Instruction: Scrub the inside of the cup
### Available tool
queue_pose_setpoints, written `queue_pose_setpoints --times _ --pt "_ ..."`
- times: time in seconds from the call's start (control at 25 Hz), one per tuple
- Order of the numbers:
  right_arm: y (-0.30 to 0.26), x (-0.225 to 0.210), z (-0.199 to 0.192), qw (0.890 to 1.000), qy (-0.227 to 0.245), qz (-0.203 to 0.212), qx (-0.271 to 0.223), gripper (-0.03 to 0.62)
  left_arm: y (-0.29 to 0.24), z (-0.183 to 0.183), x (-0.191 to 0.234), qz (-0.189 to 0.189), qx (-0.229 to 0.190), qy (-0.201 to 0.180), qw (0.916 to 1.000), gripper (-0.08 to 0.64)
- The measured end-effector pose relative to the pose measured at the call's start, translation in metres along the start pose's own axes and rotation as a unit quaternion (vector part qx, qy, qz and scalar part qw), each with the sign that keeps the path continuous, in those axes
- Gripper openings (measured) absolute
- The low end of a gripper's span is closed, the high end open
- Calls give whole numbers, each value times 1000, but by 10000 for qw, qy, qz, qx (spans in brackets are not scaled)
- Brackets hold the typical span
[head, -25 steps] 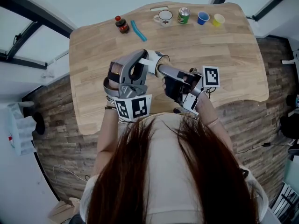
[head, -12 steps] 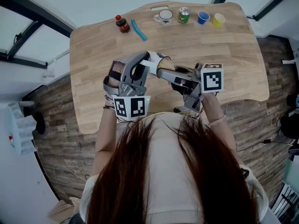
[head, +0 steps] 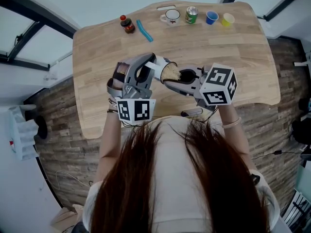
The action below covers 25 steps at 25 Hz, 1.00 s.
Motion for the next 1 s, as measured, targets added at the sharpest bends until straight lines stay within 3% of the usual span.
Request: queue_pose_setpoints --times 0.36,0.76,1.0 --pt "-1 11 3 9911 1281 -175 311 78 -1 -1 2 -79 -11 334 9994 25" --pt "-10 6 9 9883 1372 -514 420 78 -1 -11 11 237 320 709 9967 25" --pt "-11 2 12 9838 1537 -809 445 78 -4 -19 16 432 527 1197 9905 25"
Point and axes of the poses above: the fingertips, and each gripper's own axes: y backward along the fingers, x to its left, z out of its top, the point moved 9 cm from there along y, backward along the fingers, and after that the axes turned 15 degrees about -z, right-handed, at the moved point
